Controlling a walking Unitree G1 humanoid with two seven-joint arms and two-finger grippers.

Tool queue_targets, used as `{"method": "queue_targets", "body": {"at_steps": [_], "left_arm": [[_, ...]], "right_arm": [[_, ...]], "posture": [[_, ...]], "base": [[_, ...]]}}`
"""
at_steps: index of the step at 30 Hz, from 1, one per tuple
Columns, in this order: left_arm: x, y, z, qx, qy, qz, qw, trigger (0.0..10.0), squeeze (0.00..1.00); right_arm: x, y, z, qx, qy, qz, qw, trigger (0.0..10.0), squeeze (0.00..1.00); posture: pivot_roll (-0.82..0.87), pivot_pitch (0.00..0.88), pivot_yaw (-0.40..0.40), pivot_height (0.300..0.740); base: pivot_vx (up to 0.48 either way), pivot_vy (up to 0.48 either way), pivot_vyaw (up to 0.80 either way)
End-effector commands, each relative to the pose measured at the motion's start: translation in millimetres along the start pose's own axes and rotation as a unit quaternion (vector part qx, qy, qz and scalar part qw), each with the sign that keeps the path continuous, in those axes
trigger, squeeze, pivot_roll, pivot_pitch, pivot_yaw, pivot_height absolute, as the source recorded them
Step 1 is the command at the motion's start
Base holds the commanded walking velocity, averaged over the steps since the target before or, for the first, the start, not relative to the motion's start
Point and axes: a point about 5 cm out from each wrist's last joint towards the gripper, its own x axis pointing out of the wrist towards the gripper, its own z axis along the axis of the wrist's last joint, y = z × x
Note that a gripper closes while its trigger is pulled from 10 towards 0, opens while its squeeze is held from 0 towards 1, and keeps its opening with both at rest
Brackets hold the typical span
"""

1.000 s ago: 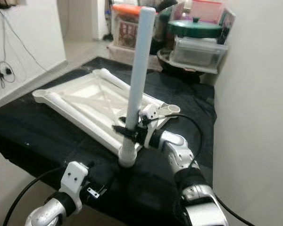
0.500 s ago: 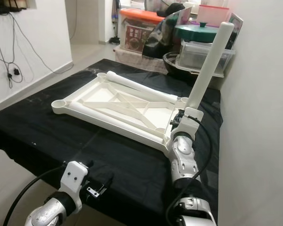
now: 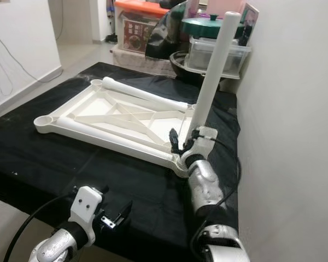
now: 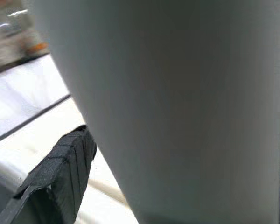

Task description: Building children table

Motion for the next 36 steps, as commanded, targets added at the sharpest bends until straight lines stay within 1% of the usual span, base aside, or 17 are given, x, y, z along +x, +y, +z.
{"method": "queue_targets", "body": {"at_steps": [1,4,6,9,10,12,17,18,23,25,27,29,32,33,34,35,36], "left_arm": [[0.1,0.2,-3.4,-0.003,0.008,0.001,1.000,10.0,0.00],[0.1,0.5,-3.6,-0.003,0.008,0.000,1.000,10.0,0.00],[0.1,0.5,-3.6,-0.003,0.008,0.000,1.000,10.0,0.00],[0.4,1.1,-3.4,-0.002,0.008,0.001,1.000,10.0,0.00],[0.4,1.1,-3.4,-0.002,0.008,0.001,1.000,10.0,0.00],[0.4,1.2,-3.4,-0.001,0.008,0.001,1.000,10.0,0.00],[0.2,1.4,-3.5,0.000,0.008,0.001,1.000,10.0,0.00],[0.1,1.4,-3.5,0.000,0.008,0.001,1.000,10.0,0.00],[-0.1,1.1,-3.5,0.000,0.009,0.001,1.000,10.0,0.00],[-0.1,1.0,-3.4,0.000,0.008,0.002,1.000,10.0,0.00],[-0.1,1.0,-3.4,-0.001,0.009,0.002,1.000,10.0,0.00],[0.0,0.9,-3.6,-0.001,0.009,0.002,1.000,10.0,0.00],[0.0,1.0,-3.7,-0.002,0.009,0.002,1.000,10.0,0.00],[0.0,0.9,-3.7,-0.002,0.009,0.001,1.000,10.0,0.00],[0.0,0.9,-3.7,-0.002,0.009,0.001,1.000,10.0,0.00],[-0.1,0.8,-3.7,-0.002,0.009,0.001,1.000,10.0,0.00],[-0.1,0.8,-3.7,-0.002,0.009,0.001,1.000,10.0,0.00]], "right_arm": [[5.2,12.8,0.7,0.010,0.004,0.046,0.999,10.0,0.00],[-3.6,17.5,10.2,0.000,0.047,0.205,0.978,10.0,0.00],[-3.6,17.5,10.2,0.000,0.047,0.205,0.978,10.0,0.00],[-27.2,32.2,3.4,-0.056,0.165,0.425,0.888,10.0,0.00],[-27.2,32.2,3.4,-0.056,0.165,0.425,0.888,10.0,0.00],[-29.2,37.8,-0.1,-0.078,0.195,0.471,0.857,10.0,0.00],[-24.6,44.1,0.0,-0.094,0.199,0.491,0.843,9.2,0.00],[-21.2,47.5,0.7,-0.099,0.195,0.495,0.841,0.0,0.00],[-16.1,50.9,3.7,-0.096,0.174,0.488,0.850,0.0,0.00],[-13.7,46.7,3.8,-0.098,0.158,0.458,0.869,0.0,0.00],[-13.5,45.0,3.4,-0.100,0.153,0.450,0.874,0.0,0.00],[-5.7,28.6,-6.0,-0.106,0.149,0.314,0.932,0.0,0.00],[-4.9,27.3,-6.8,-0.106,0.150,0.305,0.934,0.0,0.00],[-0.8,19.8,-7.3,-0.111,0.139,0.241,0.954,0.0,0.00],[-0.8,19.8,-7.3,-0.111,0.139,0.241,0.954,0.0,0.00],[2.7,6.3,-7.6,-0.113,0.120,0.128,0.978,0.0,0.00],[2.7,6.3,-7.6,-0.113,0.120,0.128,0.978,0.0,0.00]], "posture": [[0.22,0.000,-0.097,0.740],[0.22,0.000,-0.095,0.740],[0.22,0.000,-0.095,0.740],[0.22,0.000,-0.098,0.740],[0.22,0.000,-0.098,0.740],[0.22,0.000,-0.098,0.740],[0.23,0.000,-0.097,0.740],[0.23,0.000,-0.097,0.740],[0.23,0.000,-0.101,0.740],[0.23,0.000,-0.098,0.740],[0.23,0.000,-0.098,0.740],[0.22,0.000,-0.098,0.740],[0.22,0.000,-0.098,0.740],[0.22,0.000,-0.098,0.740],[0.22,0.000,-0.098,0.740],[0.22,0.000,-0.096,0.740],[0.22,0.000,-0.096,0.740]], "base": [[0.000,0.000,0.00],[0.000,0.000,0.00],[0.000,0.000,0.00],[0.000,0.000,0.00],[0.000,0.000,0.00],[0.000,0.000,0.00],[0.000,0.000,0.00],[0.000,0.000,0.00],[0.000,0.000,0.00],[0.000,0.000,0.00],[0.000,0.000,0.00],[0.000,0.000,0.00],[0.000,0.000,0.00],[0.000,0.000,0.00],[0.000,0.000,0.00],[0.000,0.000,0.00],[0.000,0.000,0.00]]}}
